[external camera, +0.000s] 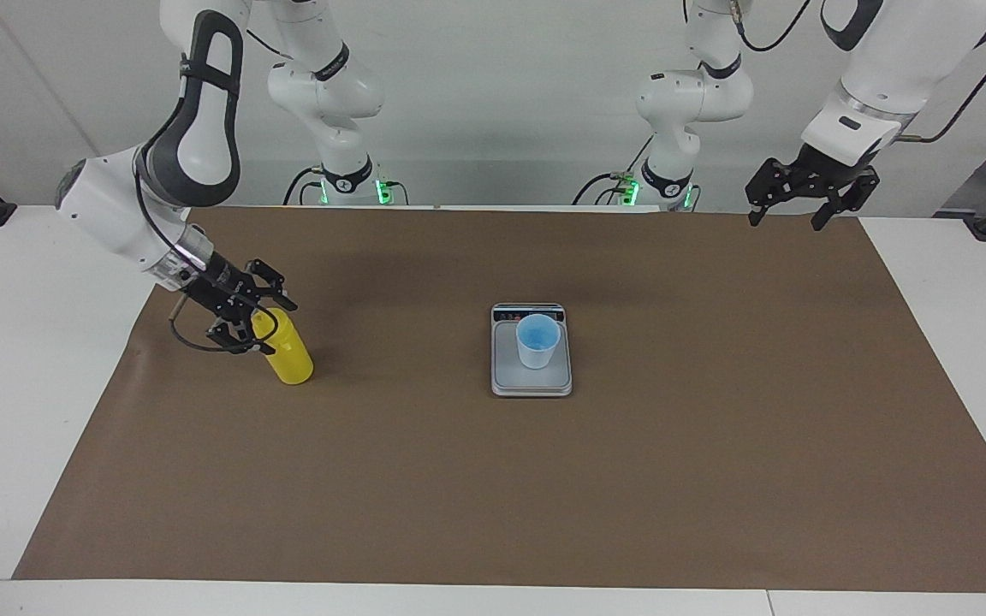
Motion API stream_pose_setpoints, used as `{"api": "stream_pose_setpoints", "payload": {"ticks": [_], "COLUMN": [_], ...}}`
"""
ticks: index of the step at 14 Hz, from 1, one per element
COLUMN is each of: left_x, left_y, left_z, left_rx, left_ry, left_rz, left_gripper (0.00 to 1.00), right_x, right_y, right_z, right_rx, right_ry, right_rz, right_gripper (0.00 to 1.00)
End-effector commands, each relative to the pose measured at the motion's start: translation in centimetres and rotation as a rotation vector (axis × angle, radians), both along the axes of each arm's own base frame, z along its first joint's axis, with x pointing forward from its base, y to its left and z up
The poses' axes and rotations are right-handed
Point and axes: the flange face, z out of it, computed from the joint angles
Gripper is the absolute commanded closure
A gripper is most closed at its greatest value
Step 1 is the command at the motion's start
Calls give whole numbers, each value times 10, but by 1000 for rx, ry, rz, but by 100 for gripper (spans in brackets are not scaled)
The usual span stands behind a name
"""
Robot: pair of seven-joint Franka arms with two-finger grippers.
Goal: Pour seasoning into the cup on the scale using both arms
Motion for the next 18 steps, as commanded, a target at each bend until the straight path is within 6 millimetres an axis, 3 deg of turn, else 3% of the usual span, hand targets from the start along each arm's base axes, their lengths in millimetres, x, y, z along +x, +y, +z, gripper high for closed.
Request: {"api": "stream_pose_setpoints", "payload": {"ticks": [1,4,8,11,14,18], "left_x": [-8,-8,-8,-8,-8,-8], "left_y": [4,4,4,4,4,4], "left_z": [1,1,1,1,1,1], "left_rx": [-6,-6,-6,-6,-6,-6], "left_ry": [8,8,8,8,8,8], "left_rz": [1,1,1,1,1,1], "left_gripper": [0,0,0,0,0,0], "right_x": [-23,-44,-63,-65,-42,-27], "right_y": [20,58,115,128,123,123], "right_z": [53,88,97,115,151,192], "right_rx": [-94,-181,-232,-300,-371,-388], "right_ry": [-60,-89,-180,-279,-275,-239], "right_rz": [115,323,831,1180,1440,1494], "right_gripper": [0,0,0,0,0,0]}}
